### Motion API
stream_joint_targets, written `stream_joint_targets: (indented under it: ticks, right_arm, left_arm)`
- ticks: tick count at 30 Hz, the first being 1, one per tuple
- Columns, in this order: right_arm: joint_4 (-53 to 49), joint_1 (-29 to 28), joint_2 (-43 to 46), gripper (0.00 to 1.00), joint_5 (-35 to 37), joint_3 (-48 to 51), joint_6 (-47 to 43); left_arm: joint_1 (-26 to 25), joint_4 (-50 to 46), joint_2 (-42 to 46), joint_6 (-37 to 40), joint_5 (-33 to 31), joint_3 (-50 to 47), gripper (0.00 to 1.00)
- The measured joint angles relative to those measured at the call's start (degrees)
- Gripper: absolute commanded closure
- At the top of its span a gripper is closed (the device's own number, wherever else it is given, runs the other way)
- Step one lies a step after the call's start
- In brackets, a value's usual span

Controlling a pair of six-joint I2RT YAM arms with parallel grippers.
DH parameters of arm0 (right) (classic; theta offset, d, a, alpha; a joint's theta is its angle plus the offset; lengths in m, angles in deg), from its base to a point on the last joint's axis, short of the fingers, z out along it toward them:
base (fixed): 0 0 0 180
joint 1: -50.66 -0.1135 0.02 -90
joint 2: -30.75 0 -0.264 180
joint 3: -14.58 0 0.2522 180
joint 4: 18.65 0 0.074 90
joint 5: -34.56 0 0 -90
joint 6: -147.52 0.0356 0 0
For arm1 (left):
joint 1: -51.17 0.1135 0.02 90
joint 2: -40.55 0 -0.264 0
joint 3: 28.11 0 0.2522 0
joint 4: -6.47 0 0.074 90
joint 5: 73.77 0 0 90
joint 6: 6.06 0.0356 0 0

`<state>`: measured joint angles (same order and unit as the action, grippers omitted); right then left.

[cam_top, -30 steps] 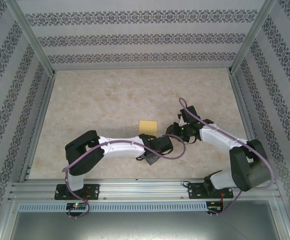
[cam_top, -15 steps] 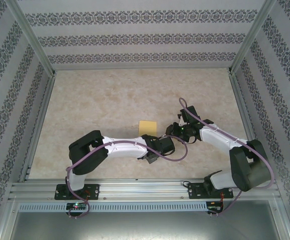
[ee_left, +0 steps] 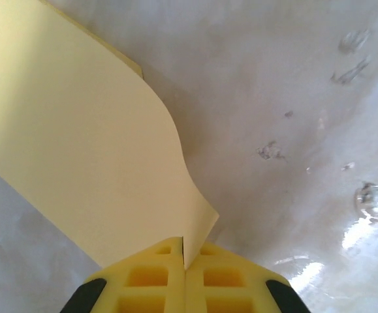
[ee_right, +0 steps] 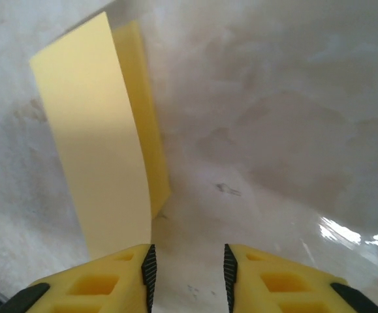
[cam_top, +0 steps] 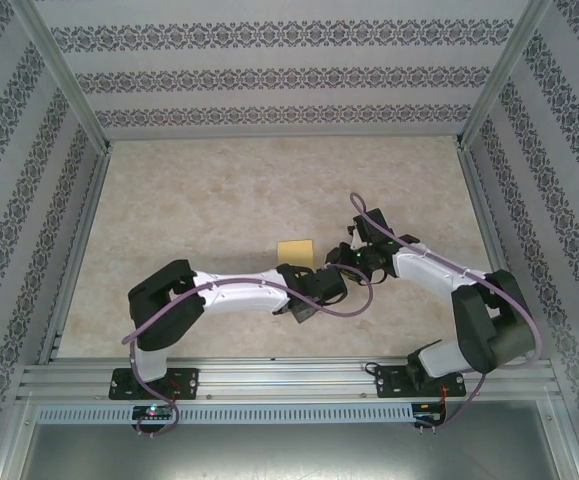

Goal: Fold a paper plane with a square sheet of paper (pick it up from the middle)

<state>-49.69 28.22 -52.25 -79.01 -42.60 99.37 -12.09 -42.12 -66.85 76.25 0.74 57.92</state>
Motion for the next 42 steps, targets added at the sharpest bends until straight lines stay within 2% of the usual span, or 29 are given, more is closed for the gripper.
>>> stream_joint_targets:
  ticks: [7, 13, 18, 27, 30, 32, 37, 42]
  right_arm:
    - [2.8, -1.5, -5.2, 0.8, -1.8, -5.2, -0.2]
    - [4.1, -3.3, -11.5, 0.82, -4.0, -10.1, -0.5]
    - [4.3, -4.5, -16.4, 0.86, -5.8, -14.0, -1.4]
    - [2.4, -6.0, -23.5, 0.88, -6.0, -20.1, -3.6]
    - [1.4, -6.7, -25.6, 0.88, -5.7, -20.7, -4.7]
    - [0.5, -7.1, -26.6, 0.89, -5.3, -20.7, -5.2]
    - [-0.7, -7.4, -27.5, 0.9, -4.8, -21.0, -6.3]
    - [-0.7, -7.3, -27.5, 0.9, -4.7, -21.0, -6.3]
  left_arm:
    - [8.1, 3.0, 5.6, -0.5, 15.0, -3.8, 1.0]
    - [13.7, 5.3, 6.4, -2.0, 26.6, -6.9, 1.0]
    - [16.2, 5.9, 6.4, -3.1, 33.4, -8.4, 1.0]
    - [17.2, 6.9, 6.4, -4.2, 39.5, -8.8, 0.98]
    - [17.5, 7.4, 6.4, -4.4, 40.4, -8.8, 0.94]
    - [17.6, 7.5, 6.4, -4.4, 40.6, -8.8, 0.93]
    - [17.6, 7.5, 6.4, -4.3, 40.0, -8.8, 0.81]
    - [17.6, 7.4, 6.9, -4.4, 39.2, -8.8, 0.8]
